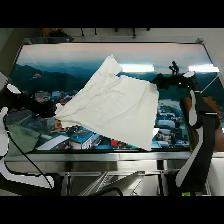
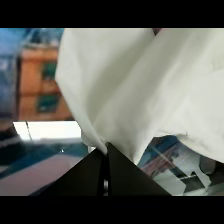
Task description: Fold the shirts.
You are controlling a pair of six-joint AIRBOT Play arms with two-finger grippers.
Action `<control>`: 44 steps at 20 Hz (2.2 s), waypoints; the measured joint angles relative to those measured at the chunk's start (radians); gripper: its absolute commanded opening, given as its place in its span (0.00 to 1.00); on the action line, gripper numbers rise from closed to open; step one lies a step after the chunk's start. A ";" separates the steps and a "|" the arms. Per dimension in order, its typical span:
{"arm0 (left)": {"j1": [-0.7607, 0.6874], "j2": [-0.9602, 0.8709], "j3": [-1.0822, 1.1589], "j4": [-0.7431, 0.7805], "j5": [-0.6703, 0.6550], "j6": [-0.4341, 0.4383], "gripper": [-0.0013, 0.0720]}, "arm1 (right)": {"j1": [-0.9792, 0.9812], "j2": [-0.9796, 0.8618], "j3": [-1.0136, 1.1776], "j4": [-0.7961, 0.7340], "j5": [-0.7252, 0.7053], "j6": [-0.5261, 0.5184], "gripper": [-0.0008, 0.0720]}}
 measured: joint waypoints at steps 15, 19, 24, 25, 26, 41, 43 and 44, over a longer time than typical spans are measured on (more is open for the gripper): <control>0.006 0.016 0.263 0.003 0.055 0.309 0.97 | -0.182 0.564 -0.787 -0.112 0.304 0.014 0.48; 0.006 0.016 0.234 -0.001 0.064 0.350 0.97 | -0.184 0.855 -1.163 -0.164 0.240 0.012 0.54; 0.004 0.015 0.213 -0.004 0.071 0.365 0.97 | -0.184 1.117 -1.523 -0.150 0.148 0.011 0.59; 0.004 0.015 0.212 -0.005 0.071 0.365 0.97 | -0.184 1.146 -1.579 -0.146 0.136 0.011 0.59; 0.004 0.015 0.212 -0.007 0.071 0.365 0.97 | -0.184 1.167 -1.629 -0.139 0.126 0.011 0.59; 0.004 0.015 0.210 -0.007 0.070 0.365 0.97 | 0.017 1.173 -1.717 -0.008 -0.140 -0.085 0.04; 0.004 0.015 0.210 -0.006 0.069 0.365 0.97 | -0.045 1.170 -1.601 -0.043 -0.134 -0.092 0.04; 0.004 0.015 0.210 -0.007 0.069 0.365 0.97 | -0.087 1.166 -1.537 -0.073 -0.136 -0.092 0.04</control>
